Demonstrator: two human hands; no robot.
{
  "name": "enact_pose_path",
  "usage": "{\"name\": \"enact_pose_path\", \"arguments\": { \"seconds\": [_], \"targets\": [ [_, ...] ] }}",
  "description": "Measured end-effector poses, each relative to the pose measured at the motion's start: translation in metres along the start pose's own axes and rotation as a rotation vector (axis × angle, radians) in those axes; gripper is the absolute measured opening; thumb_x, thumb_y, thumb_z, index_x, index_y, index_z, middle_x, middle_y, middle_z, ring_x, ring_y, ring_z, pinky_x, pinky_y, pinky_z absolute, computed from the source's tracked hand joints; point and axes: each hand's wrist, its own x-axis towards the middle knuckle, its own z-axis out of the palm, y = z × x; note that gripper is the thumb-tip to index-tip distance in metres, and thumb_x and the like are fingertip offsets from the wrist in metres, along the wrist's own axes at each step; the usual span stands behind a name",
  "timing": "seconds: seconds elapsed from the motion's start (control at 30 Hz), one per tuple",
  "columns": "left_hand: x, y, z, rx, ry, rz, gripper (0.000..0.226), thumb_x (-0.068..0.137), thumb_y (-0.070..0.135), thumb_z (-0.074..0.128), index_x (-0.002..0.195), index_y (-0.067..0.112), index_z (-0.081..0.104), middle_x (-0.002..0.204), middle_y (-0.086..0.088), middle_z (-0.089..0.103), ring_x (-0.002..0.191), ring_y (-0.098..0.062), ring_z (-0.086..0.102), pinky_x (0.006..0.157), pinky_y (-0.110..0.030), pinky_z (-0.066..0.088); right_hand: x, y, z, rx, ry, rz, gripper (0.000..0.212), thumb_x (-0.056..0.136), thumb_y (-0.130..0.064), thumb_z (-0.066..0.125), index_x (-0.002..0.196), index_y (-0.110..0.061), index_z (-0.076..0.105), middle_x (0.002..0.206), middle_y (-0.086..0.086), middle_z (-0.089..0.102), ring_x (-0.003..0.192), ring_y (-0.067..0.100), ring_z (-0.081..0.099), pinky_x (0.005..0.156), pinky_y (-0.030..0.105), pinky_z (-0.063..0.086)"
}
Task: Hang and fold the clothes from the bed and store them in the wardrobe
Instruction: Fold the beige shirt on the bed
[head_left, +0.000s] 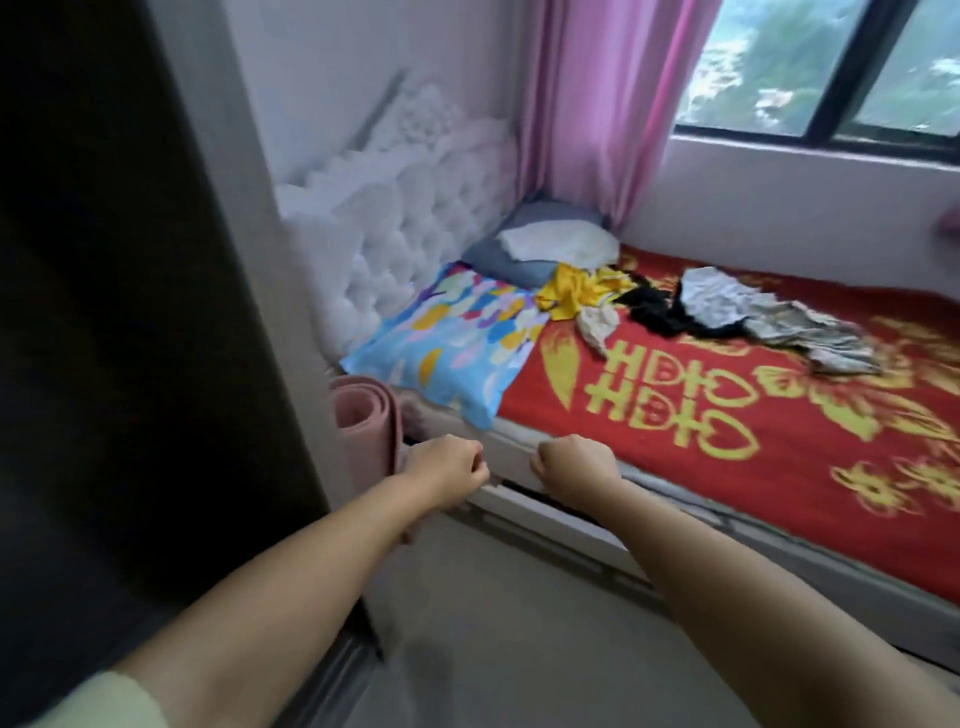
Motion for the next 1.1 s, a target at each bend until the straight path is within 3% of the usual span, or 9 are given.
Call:
{"name": "enact_pose_path", "arguments": {
  "seconds": [0.13,0.2,0.3,0.47,0.6,0.77,1.0,1.1],
  "targets": [
    [0.075,0.083,0.007,-0.001,-0.036,0.097,0.026,0.093,0.036,0.044,0.098,0.018,0.062,0.106,-0.006,0.066,0.100,-0.029,0.061,0.069,-0.031,0.038,-0.003,0.111,-0.010,0.051,-0.038,0.152,0.037,0.102,-0.038,0.030,0.082,-0.018,0.054,0.082,-0.001,0.059,0.079,0.023,0.059,0.063,0.031,0.047],
    [0.111,0.123,0.013,-0.025,-0.067,0.132,0.028,0.093,0.037,0.043,0.101,0.019,0.062,0.105,-0.003,0.066,0.095,-0.026,0.060,0.068,-0.032,0.040,-0.004,0.164,-0.017,0.027,-0.072,0.188,0.032,0.104,-0.032,0.030,0.087,-0.017,0.053,0.076,-0.004,0.051,0.073,0.021,0.055,0.063,0.032,0.050],
    [0.160,0.194,0.028,-0.043,-0.116,0.203,0.028,0.095,0.038,0.042,0.101,0.018,0.061,0.100,-0.002,0.064,0.081,-0.021,0.055,0.062,-0.032,0.039,-0.011,0.256,-0.026,0.034,-0.074,0.299,0.036,0.104,-0.032,0.031,0.081,-0.014,0.054,0.077,-0.001,0.054,0.075,0.024,0.058,0.058,0.029,0.043],
    [0.222,0.268,0.041,-0.027,-0.198,0.271,0.030,0.098,0.037,0.040,0.104,0.015,0.060,0.098,-0.004,0.063,0.081,-0.023,0.057,0.058,-0.032,0.041,-0.015,0.359,-0.037,0.060,-0.045,0.393,0.047,0.103,-0.036,0.030,0.063,-0.015,0.046,0.066,-0.002,0.050,0.060,0.021,0.049,0.053,0.028,0.038],
    [0.265,0.288,0.043,-0.011,-0.189,0.263,0.026,0.098,0.033,0.041,0.098,0.016,0.060,0.093,-0.003,0.061,0.075,-0.021,0.053,0.050,-0.027,0.032,0.002,0.396,-0.035,0.056,-0.020,0.404,0.045,0.103,-0.035,0.032,0.065,-0.014,0.047,0.068,-0.001,0.052,0.062,0.021,0.049,0.049,0.026,0.035],
    [0.322,0.297,0.059,-0.011,-0.193,0.272,0.026,0.097,0.030,0.042,0.101,0.014,0.062,0.097,-0.004,0.063,0.083,-0.024,0.059,0.059,-0.031,0.042,0.045,0.428,-0.019,0.091,-0.081,0.423,0.046,0.103,-0.034,0.031,0.064,-0.015,0.046,0.071,-0.001,0.053,0.066,0.022,0.052,0.057,0.028,0.041],
    [0.460,0.270,0.104,-0.023,-0.221,0.216,0.028,0.094,0.033,0.041,0.105,0.018,0.062,0.097,0.001,0.066,0.081,-0.022,0.062,0.065,-0.032,0.049,0.186,0.483,0.007,0.073,-0.133,0.402,0.042,0.102,-0.030,0.031,0.065,-0.015,0.046,0.066,-0.004,0.050,0.064,0.020,0.051,0.053,0.027,0.039],
    [0.552,0.252,0.126,-0.050,-0.236,0.188,0.025,0.093,0.032,0.042,0.098,0.018,0.062,0.089,0.001,0.063,0.076,-0.021,0.060,0.059,-0.030,0.042,0.275,0.520,0.031,0.122,-0.177,0.435,0.039,0.101,-0.030,0.031,0.072,-0.013,0.051,0.074,-0.001,0.055,0.067,0.020,0.052,0.058,0.028,0.044]
  ]
}}
